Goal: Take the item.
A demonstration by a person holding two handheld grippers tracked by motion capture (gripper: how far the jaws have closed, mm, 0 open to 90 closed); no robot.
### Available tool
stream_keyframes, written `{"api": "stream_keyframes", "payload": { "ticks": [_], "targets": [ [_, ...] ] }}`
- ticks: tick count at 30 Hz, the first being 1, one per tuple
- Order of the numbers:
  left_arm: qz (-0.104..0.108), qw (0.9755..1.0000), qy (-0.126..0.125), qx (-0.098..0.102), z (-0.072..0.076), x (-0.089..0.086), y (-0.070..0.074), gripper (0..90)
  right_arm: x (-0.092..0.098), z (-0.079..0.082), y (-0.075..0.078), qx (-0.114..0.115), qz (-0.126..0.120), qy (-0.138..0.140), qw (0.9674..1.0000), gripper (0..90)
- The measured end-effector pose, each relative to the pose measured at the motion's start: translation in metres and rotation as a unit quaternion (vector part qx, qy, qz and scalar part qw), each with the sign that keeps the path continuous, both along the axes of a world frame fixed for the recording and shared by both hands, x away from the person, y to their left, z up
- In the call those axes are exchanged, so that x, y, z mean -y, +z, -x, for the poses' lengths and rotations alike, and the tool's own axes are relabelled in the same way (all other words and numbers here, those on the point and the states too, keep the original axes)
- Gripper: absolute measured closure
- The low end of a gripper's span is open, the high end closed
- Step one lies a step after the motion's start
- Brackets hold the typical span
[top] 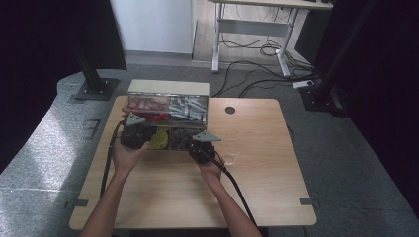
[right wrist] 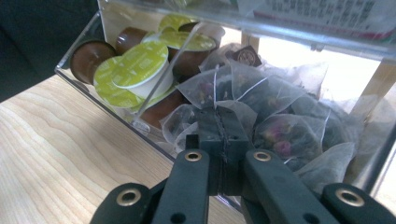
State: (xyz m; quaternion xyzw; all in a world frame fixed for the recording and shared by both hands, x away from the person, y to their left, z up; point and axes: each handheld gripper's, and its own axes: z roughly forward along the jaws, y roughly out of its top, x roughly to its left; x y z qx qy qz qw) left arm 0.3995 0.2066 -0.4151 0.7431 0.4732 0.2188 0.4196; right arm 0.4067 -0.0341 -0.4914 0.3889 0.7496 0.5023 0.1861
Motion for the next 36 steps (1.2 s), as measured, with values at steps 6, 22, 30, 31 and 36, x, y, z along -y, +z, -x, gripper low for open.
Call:
{"api": "stream_keyframes", "payload": {
  "ticks": [6, 22, 30, 31, 36],
  "targets": [
    [-0.001, 1.0000, -0.001, -0.001, 0.000, 0.000, 0.000, 90.0, 0.004, 0.006, 0.008, 0.015, -0.010, 0.002, 0.9998, 89.1],
    [-0.002, 1.0000, 0.000, -0.001, 0.000, 0.001, 0.000, 90.0, 0.011, 0.019, 0.026, 0.039, -0.017, 0.012, 0.9990, 89.1],
    [-0.002, 1.0000, 0.000, -0.001, 0.000, 0.001, 0.000, 90.0, 0.015, 0.024, 0.032, 0.046, -0.022, 0.013, 0.9986, 89.1],
    [-0.002, 1.0000, 0.000, -0.001, 0.000, 0.001, 0.000, 90.0, 0.015, 0.025, 0.033, 0.047, -0.023, 0.012, 0.9986, 89.1],
    [-0.005, 1.0000, 0.001, -0.001, 0.001, 0.002, 0.002, 90.0, 0.020, 0.029, 0.038, 0.053, -0.028, 0.012, 0.9981, 89.1]
  ]
}}
